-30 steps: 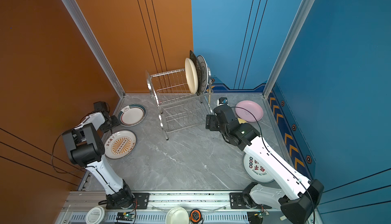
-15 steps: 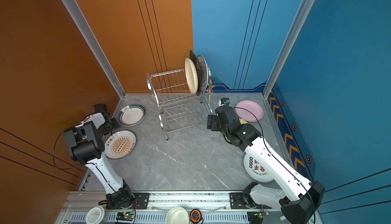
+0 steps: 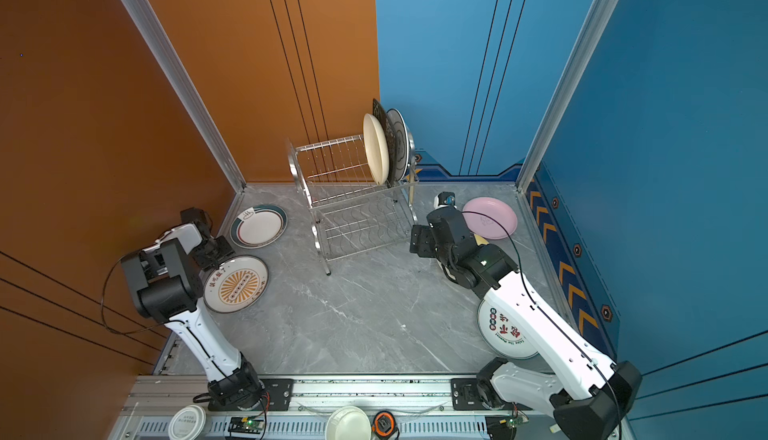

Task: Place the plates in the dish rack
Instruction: 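Lower the left gripper toward the orange sunburst printed plate's rim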

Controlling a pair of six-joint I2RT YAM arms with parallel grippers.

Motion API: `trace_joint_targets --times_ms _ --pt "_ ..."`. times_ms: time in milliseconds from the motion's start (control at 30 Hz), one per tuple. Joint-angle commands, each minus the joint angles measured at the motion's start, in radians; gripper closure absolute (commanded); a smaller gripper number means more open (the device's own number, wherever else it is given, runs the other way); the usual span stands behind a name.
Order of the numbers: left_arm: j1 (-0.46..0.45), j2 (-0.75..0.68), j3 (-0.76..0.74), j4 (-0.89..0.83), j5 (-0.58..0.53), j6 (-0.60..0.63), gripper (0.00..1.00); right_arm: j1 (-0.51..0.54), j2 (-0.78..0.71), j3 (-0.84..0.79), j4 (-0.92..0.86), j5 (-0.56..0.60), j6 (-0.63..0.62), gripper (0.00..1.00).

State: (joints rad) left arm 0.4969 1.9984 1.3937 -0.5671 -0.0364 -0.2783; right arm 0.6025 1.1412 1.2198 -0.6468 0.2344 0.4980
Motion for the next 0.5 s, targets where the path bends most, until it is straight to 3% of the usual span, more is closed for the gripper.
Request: trace_joint_targets --times_ms 0,467 --pt "0.004 -0.045 -0.058 -0.049 0.050 -0.028 0.41 -0.008 -0.032 -0.019 -0.010 -0.013 -0.004 0.14" --pt "-0.028 -0.249 -0.340 -0.048 0.171 -0.099 0.39 -0.014 -0.095 -0.087 0.004 -0.010 0.007 0.14"
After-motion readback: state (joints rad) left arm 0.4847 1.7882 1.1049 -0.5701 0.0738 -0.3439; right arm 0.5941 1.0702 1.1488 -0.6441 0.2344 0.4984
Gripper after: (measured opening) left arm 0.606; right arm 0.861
